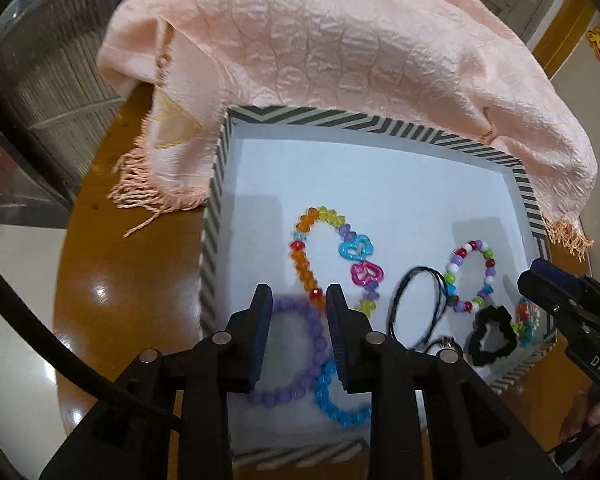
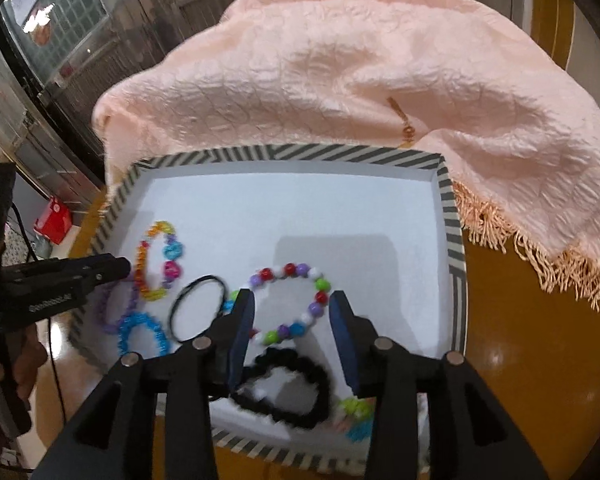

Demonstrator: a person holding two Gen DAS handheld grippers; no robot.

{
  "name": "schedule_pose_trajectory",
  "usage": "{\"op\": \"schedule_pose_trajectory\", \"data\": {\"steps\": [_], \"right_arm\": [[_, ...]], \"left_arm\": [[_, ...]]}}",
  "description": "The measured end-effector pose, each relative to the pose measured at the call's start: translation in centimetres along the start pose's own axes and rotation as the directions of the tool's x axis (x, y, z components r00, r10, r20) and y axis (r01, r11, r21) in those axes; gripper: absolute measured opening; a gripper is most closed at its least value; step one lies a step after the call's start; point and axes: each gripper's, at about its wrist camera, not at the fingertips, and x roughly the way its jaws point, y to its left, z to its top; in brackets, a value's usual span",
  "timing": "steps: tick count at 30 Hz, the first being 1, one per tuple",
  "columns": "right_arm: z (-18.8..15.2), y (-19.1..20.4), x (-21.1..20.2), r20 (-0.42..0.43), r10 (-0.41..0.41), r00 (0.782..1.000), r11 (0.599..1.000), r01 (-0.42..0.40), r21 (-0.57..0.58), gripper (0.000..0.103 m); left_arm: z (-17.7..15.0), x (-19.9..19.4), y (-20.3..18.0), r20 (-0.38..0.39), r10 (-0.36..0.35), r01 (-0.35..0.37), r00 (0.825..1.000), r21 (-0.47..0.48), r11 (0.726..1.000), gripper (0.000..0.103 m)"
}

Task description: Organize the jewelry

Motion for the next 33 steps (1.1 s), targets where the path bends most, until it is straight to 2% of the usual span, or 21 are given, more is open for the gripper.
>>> {"op": "schedule_pose_trajectory", "data": {"steps": [4,9,19,33], "right_arm": [[-1.2,1.4,-2.1,0.029,0.021,0.999,1.000,-0.021,0.004,0.046],[-2.8,2.8,-3.9,0.037,0.023,0.999,1.000,-0.022,-0.004,0.047],[-6.6,4.5,-8.1,0.074,0.016,0.997,1.000,-0.014,-0.027,0.050],[-13.1,4.5,-11.5,0.071,-0.049,0.996,0.998,0.051,-0.037,0.050]], "left_arm": [[-1.5,-2.2,-0.1,0.049,0.036,-0.037,0.998,0.006,0.999,0.026],[-3.8,-4.8,-1.4,0.106,0.049,-0.054,0.993,0.046,0.997,0.026],[-7.6,-7.9,-2.7,0.166,0.049,-0.064,0.985,0.087,0.994,0.026],[-13.1,-10.5,-3.4,0.174,0.012,-0.037,0.985,0.140,0.990,0.026]]}}
